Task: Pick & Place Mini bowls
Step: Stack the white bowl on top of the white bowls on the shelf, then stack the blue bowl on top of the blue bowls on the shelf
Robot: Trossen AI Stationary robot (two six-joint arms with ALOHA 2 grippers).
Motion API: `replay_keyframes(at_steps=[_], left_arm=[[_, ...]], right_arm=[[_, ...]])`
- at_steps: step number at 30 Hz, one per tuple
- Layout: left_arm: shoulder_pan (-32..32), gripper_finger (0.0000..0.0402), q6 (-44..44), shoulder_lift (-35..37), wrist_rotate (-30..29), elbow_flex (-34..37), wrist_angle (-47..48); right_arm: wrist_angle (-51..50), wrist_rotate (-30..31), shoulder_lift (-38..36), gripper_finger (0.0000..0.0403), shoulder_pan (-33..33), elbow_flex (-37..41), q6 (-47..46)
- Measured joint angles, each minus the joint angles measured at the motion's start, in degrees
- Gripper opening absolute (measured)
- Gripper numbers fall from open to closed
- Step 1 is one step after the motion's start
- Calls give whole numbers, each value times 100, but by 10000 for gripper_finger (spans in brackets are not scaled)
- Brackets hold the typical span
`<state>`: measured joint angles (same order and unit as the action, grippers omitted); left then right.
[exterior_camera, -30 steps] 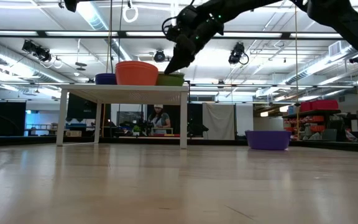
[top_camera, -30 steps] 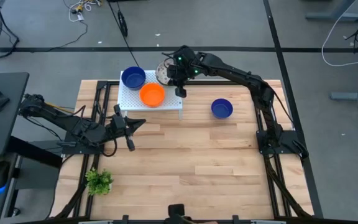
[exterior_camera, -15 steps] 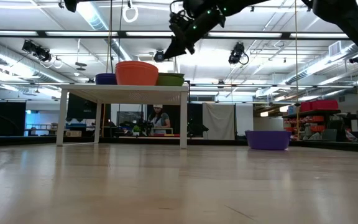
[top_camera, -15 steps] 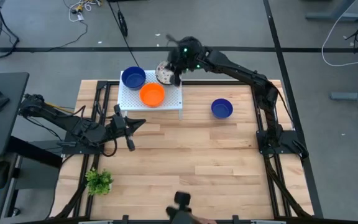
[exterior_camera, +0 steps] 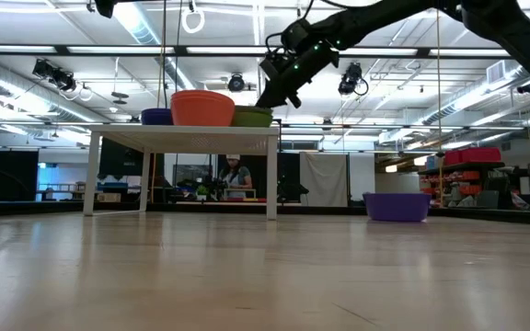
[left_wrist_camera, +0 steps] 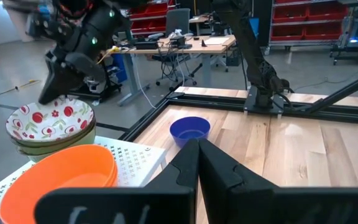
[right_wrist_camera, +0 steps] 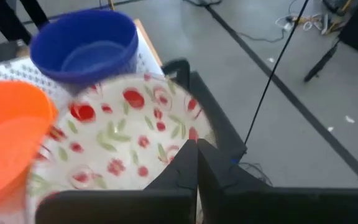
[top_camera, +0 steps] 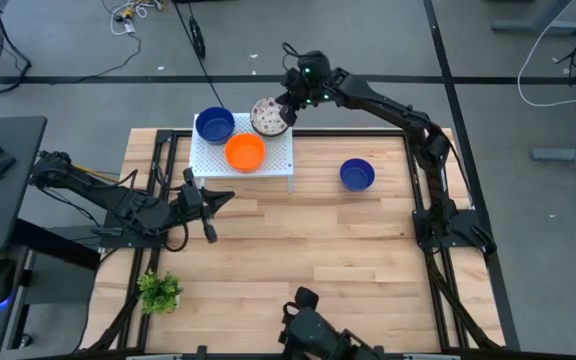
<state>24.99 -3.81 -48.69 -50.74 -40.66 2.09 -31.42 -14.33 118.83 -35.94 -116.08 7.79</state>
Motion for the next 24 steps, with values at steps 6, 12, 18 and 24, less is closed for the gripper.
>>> replay_keyframes(at_steps=[6,12,18,24], left_arm=[[-1,16,-1,0,0,0,0],[-2,16,0,0,0,0,0],[-1,16,0,0,0,0,0],[-1,16,-2,0,-2,0,-19]], right_arm=[[341,-11,4,4,-2,194,-31],[479,-20,-49,4,13,202,-6],[746,-606,-55,3,166,202,-264],[1327,-627,85,2,440,204,-307]])
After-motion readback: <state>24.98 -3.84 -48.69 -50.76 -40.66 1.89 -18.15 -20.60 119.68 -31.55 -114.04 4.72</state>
